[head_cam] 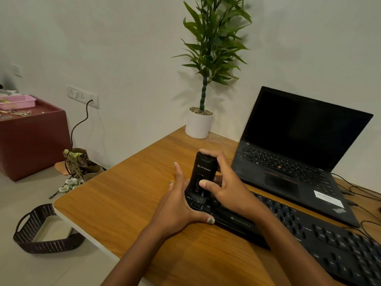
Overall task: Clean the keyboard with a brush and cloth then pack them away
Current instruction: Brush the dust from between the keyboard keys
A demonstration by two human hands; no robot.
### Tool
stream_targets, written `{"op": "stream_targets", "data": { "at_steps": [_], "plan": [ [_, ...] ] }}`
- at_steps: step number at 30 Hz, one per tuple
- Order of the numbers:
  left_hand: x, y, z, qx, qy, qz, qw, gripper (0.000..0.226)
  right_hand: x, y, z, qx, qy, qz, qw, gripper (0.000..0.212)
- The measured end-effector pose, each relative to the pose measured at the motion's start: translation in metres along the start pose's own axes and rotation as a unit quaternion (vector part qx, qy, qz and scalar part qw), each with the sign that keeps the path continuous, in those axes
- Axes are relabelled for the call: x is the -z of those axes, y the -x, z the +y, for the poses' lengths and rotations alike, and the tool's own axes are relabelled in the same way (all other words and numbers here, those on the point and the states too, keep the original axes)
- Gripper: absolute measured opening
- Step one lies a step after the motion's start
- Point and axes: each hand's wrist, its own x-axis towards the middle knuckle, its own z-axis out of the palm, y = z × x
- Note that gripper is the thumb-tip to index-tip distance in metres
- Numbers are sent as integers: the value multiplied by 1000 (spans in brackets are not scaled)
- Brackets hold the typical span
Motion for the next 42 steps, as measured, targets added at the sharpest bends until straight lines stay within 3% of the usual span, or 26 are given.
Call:
{"op": "stream_targets", "data": {
  "at_steps": [5, 12, 19, 25, 30, 36, 42],
  "plan": [
    [1, -2, -5, 5, 39, 22, 999, 157, -17, -7, -5, 21, -1, -5, 1000, 64],
    [-2, 0, 2, -27, 17, 30, 999, 157, 27, 15, -1, -15, 38, -61, 997, 63],
    [0, 1, 6, 4, 27, 45, 999, 158, -19, 2, -2, 39, 18, -2, 999, 66],
    [-2, 0, 3, -10, 20, 40, 999, 155, 7, 0, 1, 11, 52, -28, 998, 62],
    [-2, 1, 5, -3, -3, 40, 999, 154, 3, -11, 9, 12, 87, 62, 994, 63],
    [-2, 2, 5, 5, 8, 43, 999, 155, -1, -13, -2, 18, 62, -55, 996, 64],
    [-1, 5, 11, 9, -23, 37, 999, 154, 11, -16, 13, -6, 139, 87, 986, 62]
  ]
}}
